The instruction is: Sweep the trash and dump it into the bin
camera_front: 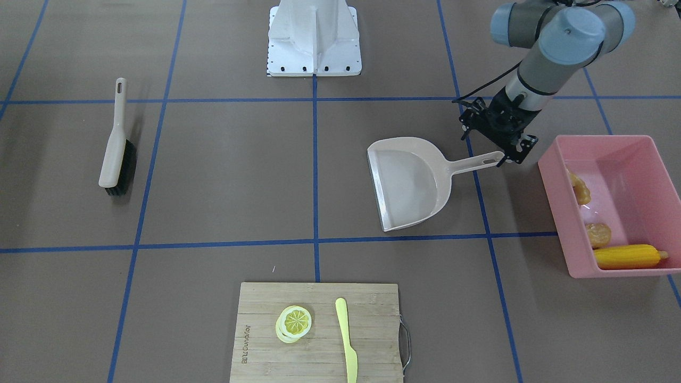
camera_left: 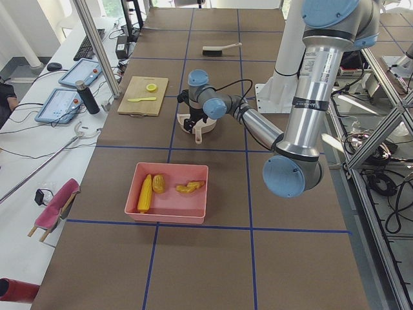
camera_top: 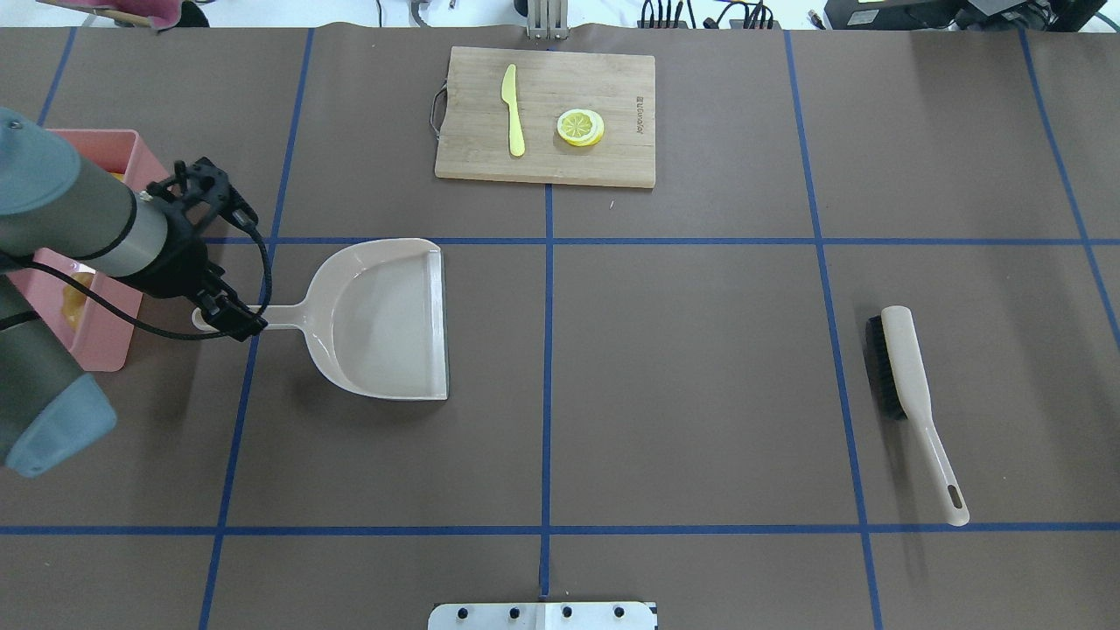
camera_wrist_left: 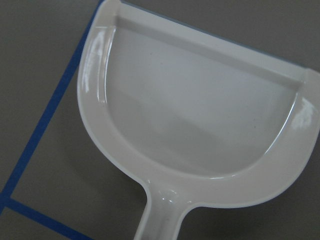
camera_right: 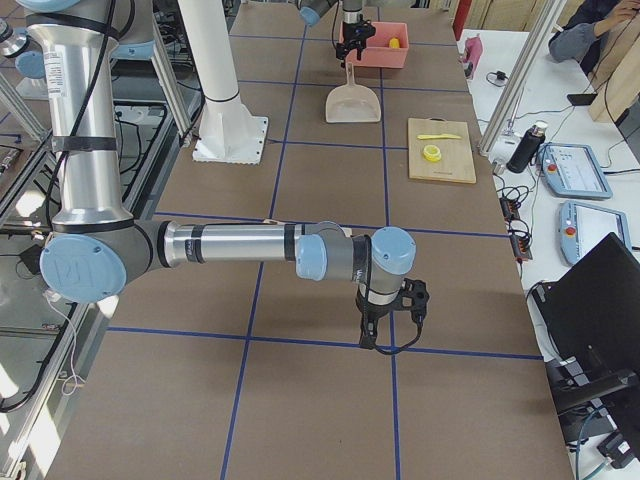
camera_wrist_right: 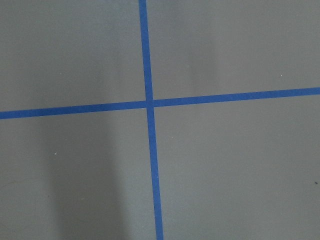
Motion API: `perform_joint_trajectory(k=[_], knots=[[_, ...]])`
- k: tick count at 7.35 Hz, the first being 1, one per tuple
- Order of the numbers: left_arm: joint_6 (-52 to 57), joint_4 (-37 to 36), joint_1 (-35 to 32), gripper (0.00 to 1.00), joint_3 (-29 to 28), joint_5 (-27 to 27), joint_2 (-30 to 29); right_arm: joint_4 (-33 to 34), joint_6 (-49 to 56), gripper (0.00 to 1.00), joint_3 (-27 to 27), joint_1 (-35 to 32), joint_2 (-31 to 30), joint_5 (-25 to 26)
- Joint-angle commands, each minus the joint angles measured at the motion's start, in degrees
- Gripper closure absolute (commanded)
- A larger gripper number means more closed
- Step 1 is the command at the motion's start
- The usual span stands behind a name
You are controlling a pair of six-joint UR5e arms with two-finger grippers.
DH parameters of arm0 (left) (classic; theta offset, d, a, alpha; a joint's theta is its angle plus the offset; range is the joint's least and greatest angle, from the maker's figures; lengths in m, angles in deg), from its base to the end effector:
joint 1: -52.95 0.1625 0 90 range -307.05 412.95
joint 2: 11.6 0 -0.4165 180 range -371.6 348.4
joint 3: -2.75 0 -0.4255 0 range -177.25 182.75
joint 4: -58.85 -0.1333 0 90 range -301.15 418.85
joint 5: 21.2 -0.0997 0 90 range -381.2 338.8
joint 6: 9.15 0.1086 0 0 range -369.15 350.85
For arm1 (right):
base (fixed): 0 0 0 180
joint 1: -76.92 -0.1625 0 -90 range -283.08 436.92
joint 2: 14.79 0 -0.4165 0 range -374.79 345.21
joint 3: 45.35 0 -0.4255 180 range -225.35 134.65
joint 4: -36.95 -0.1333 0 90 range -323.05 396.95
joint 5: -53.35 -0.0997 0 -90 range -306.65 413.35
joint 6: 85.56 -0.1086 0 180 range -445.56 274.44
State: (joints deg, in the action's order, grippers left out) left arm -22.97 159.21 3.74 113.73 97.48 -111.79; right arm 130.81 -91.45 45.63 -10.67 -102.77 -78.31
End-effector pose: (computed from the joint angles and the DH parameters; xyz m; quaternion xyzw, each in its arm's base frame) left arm 0.3145 -0.4888 0.3574 0.1990 0.3634 0.2966 0.8605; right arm 0.0384 -0.5402 0.6391 -0.0327 -0.3541 0.0310 0.9341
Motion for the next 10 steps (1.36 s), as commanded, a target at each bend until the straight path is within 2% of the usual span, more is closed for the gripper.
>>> perform_joint_trajectory(k=[1,2,3,5,6,8,10], knots=[[-3.7,-0.3,-10.9,0.01,0.8,-5.8,4.3,0.0,0.0,0.00,0.0,0.0,0.1,0.0],[-5.6,-0.4,-16.1,0.01,0.6,-2.7,6.6,0.0,0.1,0.00,0.0,0.0,0.1,0.0],[-6.3,-0.6,-21.6,0.01,-0.9,3.3,8.2,0.0,0.0,0.00,0.0,0.0,0.1,0.0],[-6.3,-1.1,-31.3,0.01,-7.7,12.9,10.9,0.0,0.4,0.00,0.0,-0.9,0.0,0.0],[-6.3,-1.3,-34.8,0.01,-9.4,15.9,13.5,0.0,0.4,0.00,0.0,-1.0,-0.2,0.1],[-6.0,-3.7,-36.6,0.01,-10.1,16.8,17.1,0.0,0.5,0.00,0.0,-1.2,-0.2,0.1],[-5.4,-6.3,-38.4,0.01,-11.5,16.9,17.4,0.0,0.6,0.00,0.0,-1.3,-0.2,0.1]])
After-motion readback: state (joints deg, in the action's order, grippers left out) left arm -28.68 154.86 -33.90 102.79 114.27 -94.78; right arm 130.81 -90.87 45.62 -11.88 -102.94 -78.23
